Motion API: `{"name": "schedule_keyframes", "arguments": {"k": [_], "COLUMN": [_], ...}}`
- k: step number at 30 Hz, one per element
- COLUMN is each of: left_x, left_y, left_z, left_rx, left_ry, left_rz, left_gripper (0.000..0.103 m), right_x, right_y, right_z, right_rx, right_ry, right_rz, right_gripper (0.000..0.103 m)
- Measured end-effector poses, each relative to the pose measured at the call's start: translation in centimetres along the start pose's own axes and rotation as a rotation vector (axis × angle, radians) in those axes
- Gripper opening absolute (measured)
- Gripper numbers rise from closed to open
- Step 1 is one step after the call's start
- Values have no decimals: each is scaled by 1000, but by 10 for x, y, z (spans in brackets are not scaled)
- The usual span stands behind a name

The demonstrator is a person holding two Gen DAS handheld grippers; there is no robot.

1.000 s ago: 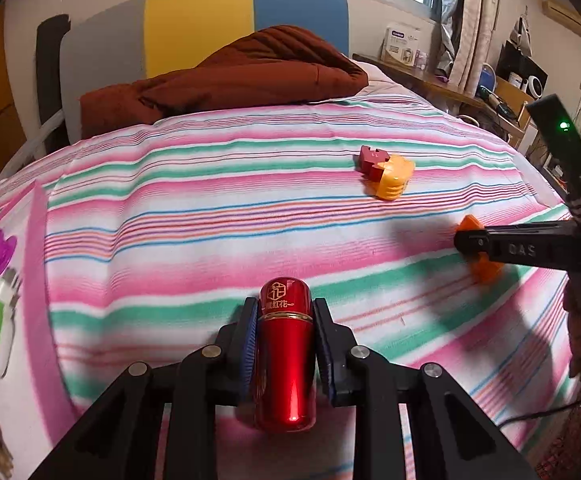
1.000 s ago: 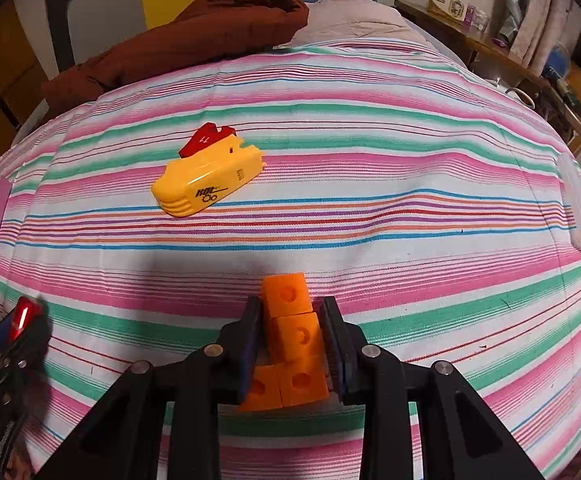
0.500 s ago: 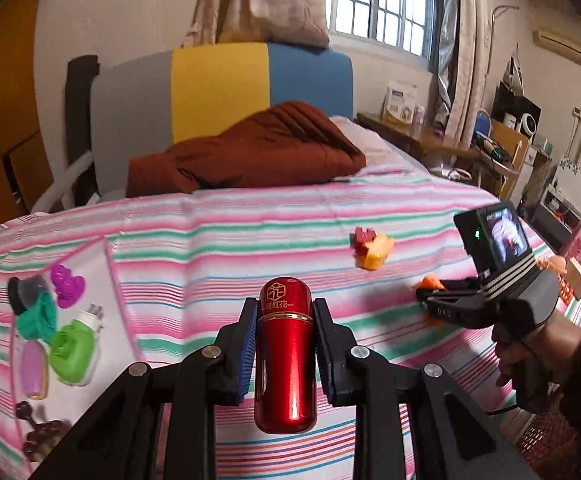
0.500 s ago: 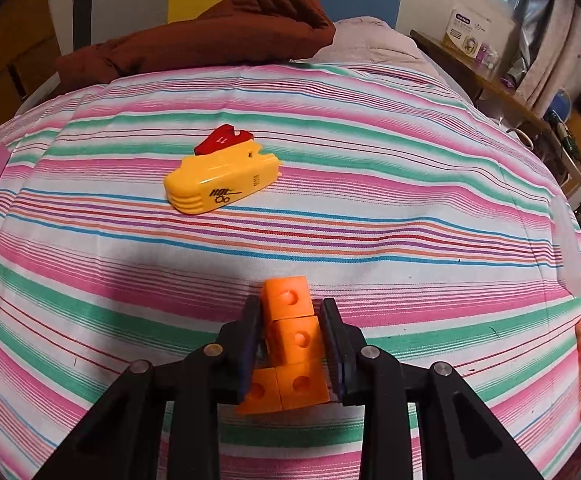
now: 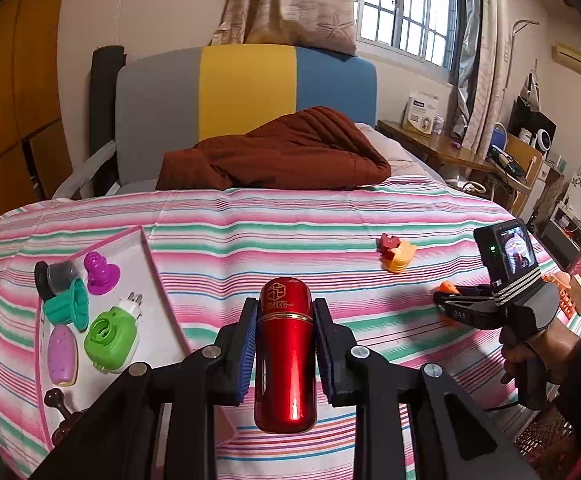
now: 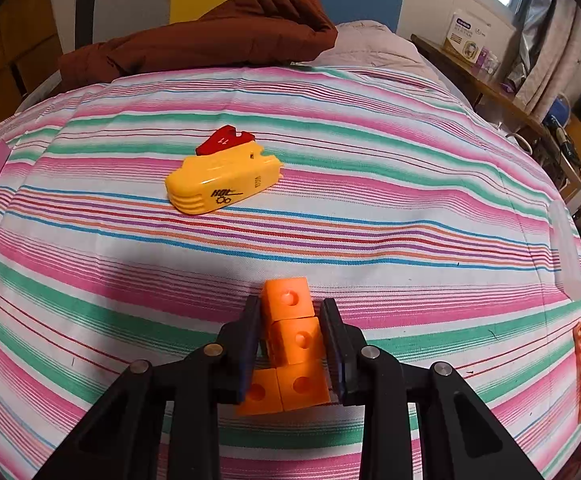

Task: Organize rigid objects
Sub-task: 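Carry the red cylinder into the tray and open the left gripper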

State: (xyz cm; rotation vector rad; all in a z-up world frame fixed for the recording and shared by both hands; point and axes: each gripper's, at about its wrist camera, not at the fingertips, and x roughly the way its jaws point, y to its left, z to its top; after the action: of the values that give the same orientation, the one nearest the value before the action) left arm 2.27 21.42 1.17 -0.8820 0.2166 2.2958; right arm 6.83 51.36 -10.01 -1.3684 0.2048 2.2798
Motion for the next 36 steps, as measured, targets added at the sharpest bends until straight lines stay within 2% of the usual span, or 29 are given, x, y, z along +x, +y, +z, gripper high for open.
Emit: {"name": "schedule_keyframes", "arguments": {"k": [36], "left_x": [-1], "left_y": [33], "left_z": [-22], "left_rx": [-48], "left_ry": [71], "left_rz": [32], "left_gripper": [26], "right_x": [-2], "right_y": [5], "right_z": [-2], "right_rx": [-39], "right_ry": [-4], "right_rz": [-27], "right_gripper": [31]}}
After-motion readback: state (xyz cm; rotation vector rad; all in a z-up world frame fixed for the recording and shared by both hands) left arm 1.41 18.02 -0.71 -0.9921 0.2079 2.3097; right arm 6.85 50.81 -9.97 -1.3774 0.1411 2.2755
